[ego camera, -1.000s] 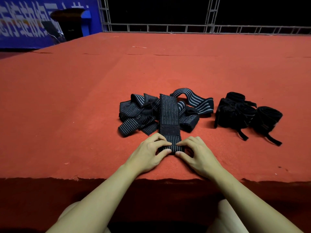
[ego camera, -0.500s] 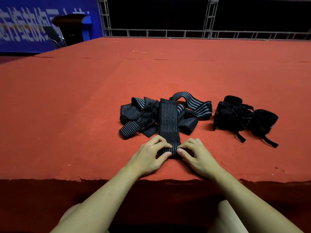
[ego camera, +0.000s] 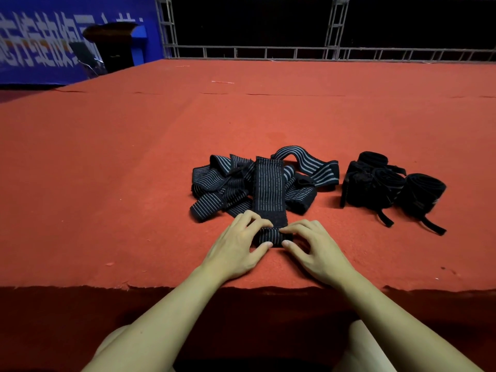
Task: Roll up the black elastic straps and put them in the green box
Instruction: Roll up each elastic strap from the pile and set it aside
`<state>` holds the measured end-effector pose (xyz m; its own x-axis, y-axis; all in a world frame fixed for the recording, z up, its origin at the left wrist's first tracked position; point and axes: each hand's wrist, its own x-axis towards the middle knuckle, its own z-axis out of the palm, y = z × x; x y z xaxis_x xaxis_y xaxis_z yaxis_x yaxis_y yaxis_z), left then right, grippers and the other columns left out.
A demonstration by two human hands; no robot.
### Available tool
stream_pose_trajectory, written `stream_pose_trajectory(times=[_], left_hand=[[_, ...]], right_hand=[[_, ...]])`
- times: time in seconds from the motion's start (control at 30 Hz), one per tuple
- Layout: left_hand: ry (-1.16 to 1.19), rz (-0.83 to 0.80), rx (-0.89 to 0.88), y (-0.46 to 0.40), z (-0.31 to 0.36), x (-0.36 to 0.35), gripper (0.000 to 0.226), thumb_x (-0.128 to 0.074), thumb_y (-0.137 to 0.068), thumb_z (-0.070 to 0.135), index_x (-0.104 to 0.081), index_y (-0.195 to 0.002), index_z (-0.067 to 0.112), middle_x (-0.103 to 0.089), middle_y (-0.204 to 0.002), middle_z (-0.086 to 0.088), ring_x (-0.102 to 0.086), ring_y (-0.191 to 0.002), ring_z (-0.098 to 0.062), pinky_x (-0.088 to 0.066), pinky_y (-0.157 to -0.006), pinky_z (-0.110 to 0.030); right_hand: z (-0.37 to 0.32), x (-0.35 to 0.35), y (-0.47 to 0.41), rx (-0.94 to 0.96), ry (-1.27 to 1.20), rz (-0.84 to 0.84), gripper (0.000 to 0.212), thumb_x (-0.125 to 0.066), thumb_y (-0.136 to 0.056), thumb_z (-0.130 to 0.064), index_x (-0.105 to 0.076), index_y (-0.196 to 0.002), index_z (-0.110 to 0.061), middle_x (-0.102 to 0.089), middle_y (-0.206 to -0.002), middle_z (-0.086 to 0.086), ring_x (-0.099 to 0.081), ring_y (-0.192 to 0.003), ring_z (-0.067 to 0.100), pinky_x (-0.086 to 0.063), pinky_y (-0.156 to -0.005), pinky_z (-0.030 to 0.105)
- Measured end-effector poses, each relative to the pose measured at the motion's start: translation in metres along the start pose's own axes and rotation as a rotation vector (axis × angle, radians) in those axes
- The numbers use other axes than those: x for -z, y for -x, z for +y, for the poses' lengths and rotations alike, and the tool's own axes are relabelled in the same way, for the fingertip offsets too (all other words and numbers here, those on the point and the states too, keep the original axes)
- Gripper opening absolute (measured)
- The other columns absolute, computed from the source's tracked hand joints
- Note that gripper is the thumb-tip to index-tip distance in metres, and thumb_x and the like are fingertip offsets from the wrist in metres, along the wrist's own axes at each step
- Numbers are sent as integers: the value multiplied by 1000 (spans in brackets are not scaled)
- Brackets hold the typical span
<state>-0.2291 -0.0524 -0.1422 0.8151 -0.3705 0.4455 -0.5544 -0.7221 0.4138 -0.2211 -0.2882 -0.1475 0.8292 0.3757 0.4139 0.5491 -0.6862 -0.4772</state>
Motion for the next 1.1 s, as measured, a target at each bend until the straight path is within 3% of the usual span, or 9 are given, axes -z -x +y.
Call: stream_pose_trajectory(times=[0.2,0.37,0.63,0.73,0.9,1.0,1.1], left_hand=[[-37,-5,65,-2,-6,-5,38,-63,-95,47,-60,-131,34,-45,-124,17,-45,-116,-7,-46,-102,-35],[-25,-30,137,-7,-9,-7,35,-62,-97,47,-60,-131,37,-48,-118,19,-43,-112,-6,-41,-106,-35],[-28,-23,118,-5,-7,-5,29,-56,-99,49,-63,-122,33,-49,-106,21,-46,-106,-6,-42,-102,-33],[-19,-21,81,-4,-7,-5,34,-50,-97,52,-65,-116,28,-48,-110,18,-44,-109,-7,-41,-104,-35],[41,-48,80,-3,-10,-4,41,-41,-97,53,-67,-105,23,-45,-128,17,-34,-125,-6,-33,-114,-36],[59,-85,91,-4,-8,-1,45,-35,-99,52,-68,-101,21,-49,-125,20,-37,-121,-4,-36,-111,-38],[73,-103,69,-4,-4,1,35,-36,-102,45,-62,-109,24,-53,-119,17,-45,-113,-7,-40,-105,-38]], right_hand=[[3,-6,-2,-54,81,-43,62,-43,-93,-66,-56,-144,-32,-49,-135,-16,-40,-123,7,-34,-112,29],[3,-7,-2,-67,148,-107,58,-48,-101,-53,-40,-155,-34,-44,-139,-16,-38,-123,9,-37,-109,35],[1,-5,-2,-91,7,-30,40,-66,-93,-46,-52,-130,-38,-57,-123,-21,-46,-117,4,-43,-105,36],[0,-4,0,-47,-5,-15,33,-65,-93,-46,-57,-122,-33,-57,-118,-20,-46,-112,5,-43,-102,33],[0,-3,1,5,-42,-66,33,-60,-92,-52,-59,-118,-33,-48,-139,-19,-42,-126,6,-36,-110,30],[0,-4,0,6,-59,-79,30,-54,-93,-55,-60,-112,-32,-52,-141,-19,-42,-129,3,-36,-112,32],[0,-3,-1,-30,-76,-94,36,-48,-94,-59,-62,-110,-30,-57,-136,-22,-44,-128,-2,-36,-113,35]])
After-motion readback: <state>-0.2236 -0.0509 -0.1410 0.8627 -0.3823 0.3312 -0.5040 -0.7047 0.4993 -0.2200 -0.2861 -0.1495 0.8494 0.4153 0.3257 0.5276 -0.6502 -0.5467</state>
